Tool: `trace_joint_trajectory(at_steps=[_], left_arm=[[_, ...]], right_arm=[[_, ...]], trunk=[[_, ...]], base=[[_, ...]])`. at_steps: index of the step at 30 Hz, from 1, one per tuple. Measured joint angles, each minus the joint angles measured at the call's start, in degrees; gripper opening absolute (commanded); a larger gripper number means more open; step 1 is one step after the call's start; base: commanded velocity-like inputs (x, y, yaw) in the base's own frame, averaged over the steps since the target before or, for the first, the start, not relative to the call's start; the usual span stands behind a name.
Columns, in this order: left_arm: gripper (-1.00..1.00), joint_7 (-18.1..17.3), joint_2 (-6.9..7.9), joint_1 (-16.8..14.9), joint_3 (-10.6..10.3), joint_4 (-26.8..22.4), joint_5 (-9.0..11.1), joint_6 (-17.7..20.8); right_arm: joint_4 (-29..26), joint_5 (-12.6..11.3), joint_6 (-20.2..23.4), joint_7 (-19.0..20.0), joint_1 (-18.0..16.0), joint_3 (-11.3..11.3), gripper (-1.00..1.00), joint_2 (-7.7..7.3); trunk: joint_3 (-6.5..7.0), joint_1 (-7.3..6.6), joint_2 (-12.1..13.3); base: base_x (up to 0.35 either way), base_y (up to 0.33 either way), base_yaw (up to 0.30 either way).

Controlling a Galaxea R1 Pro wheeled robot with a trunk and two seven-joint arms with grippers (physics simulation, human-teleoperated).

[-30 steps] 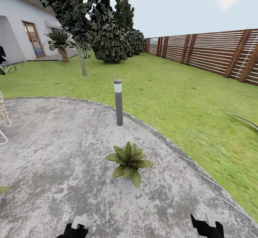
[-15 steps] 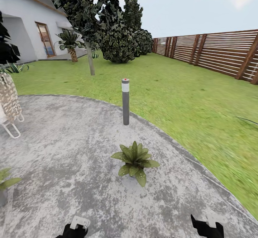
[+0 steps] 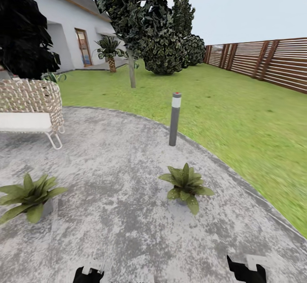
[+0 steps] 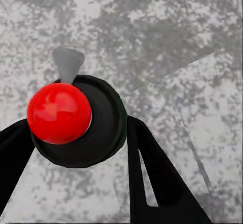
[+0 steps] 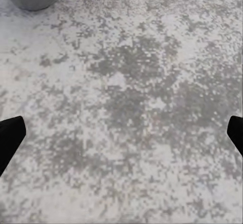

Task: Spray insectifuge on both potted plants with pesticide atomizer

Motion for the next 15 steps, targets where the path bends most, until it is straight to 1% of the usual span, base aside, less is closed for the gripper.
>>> trace_joint_trajectory(at_steps=[5, 8, 15], left_arm=[[-1.0, -0.04, 0.15, 0.0, 0.0, -0.02, 2.6, -0.06], [-1.0, -0.05, 0.16, 0.02, -0.01, 0.01, 3.0, -0.06], [-1.0, -0.05, 0.18, 0.04, 0.0, 0.05, 3.1, -0.06]], right_arm=[[0.01, 0.0, 0.0, 0.03, -0.01, 0.02, 1.0, 0.0], [0.0, 0.0, 0.0, 0.03, -0.01, 0.03, 1.0, 0.0], [0.02, 0.0, 0.05, 0.09, 0.0, 0.08, 1.0, 0.0]], trunk=[[0.0, 0.0, 0.0], [0.0, 0.0, 0.0], [0.0, 0.0, 0.0]], base=[[-0.004, 0.304, 0.276], [0.0, 0.307, 0.276], [0.0, 0.308, 0.276]])
